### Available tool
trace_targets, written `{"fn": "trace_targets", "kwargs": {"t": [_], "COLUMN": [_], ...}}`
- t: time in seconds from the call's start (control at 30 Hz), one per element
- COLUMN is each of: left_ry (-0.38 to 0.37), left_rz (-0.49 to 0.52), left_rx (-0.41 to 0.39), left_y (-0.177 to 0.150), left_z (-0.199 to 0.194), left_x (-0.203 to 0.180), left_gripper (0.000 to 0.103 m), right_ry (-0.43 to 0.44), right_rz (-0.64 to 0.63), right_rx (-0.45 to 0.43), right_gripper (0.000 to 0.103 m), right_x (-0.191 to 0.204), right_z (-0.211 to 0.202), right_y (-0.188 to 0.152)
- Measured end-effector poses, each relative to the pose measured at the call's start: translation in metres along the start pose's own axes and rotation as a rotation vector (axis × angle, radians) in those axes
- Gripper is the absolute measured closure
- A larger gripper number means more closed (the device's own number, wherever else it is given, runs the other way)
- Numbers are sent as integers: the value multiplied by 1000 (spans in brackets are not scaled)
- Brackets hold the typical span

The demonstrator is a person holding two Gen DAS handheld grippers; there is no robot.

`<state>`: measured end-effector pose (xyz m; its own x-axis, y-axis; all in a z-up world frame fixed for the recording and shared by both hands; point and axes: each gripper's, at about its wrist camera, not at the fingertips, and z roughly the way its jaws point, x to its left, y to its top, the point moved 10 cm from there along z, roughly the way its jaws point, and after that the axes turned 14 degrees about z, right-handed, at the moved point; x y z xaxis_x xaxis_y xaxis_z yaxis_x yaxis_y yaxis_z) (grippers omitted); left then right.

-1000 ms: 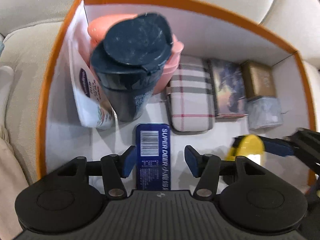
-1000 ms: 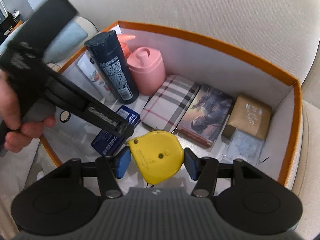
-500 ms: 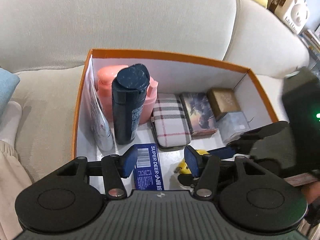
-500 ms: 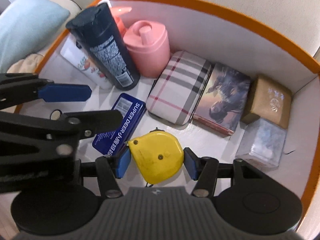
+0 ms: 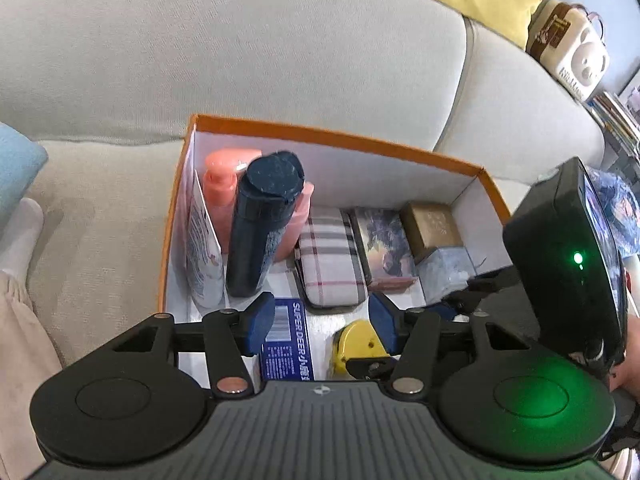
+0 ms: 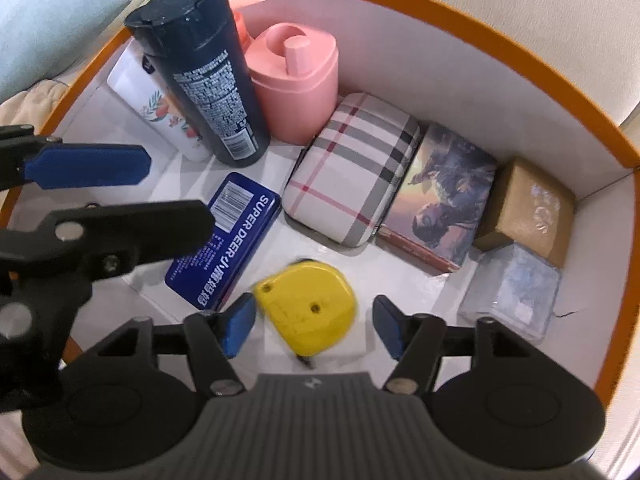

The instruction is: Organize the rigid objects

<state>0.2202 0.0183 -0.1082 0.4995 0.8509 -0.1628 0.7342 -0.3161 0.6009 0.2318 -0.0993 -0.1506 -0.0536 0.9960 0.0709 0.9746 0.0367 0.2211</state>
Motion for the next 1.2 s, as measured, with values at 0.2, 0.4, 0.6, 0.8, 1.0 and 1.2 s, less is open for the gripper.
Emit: {"fn": "trace_targets", "kwargs": {"t": [0.2, 0.4, 0.6, 0.8, 1.0, 1.2], "left_ry": [-17, 147, 260, 339, 406, 414], "left_rz": [-7, 54, 11, 71, 79, 99], "left_rx": [-127, -306, -414, -443, -377, -345], "left_y": [12, 17, 6, -3, -20, -33], "left_z": [-21, -65, -104, -128, -111, -94], "left_x": [-5, -18, -30, -48, -52, -60], "left_gripper": [39, 38, 23, 5, 3, 2], "right_ry": [-9, 2, 11, -3, -13, -66], "right_rz": [27, 96, 176, 269, 367, 383], "right_rx": [-66, -285, -544, -741, -849, -833], "right_gripper": [36, 36, 26, 9, 5, 4], "right_x": [-8, -22, -36, -40, -47, -55], "right_z": [-28, -96, -160, -203, -203, -182], "right_y": [-6, -13, -38, -62, -81, -101]}}
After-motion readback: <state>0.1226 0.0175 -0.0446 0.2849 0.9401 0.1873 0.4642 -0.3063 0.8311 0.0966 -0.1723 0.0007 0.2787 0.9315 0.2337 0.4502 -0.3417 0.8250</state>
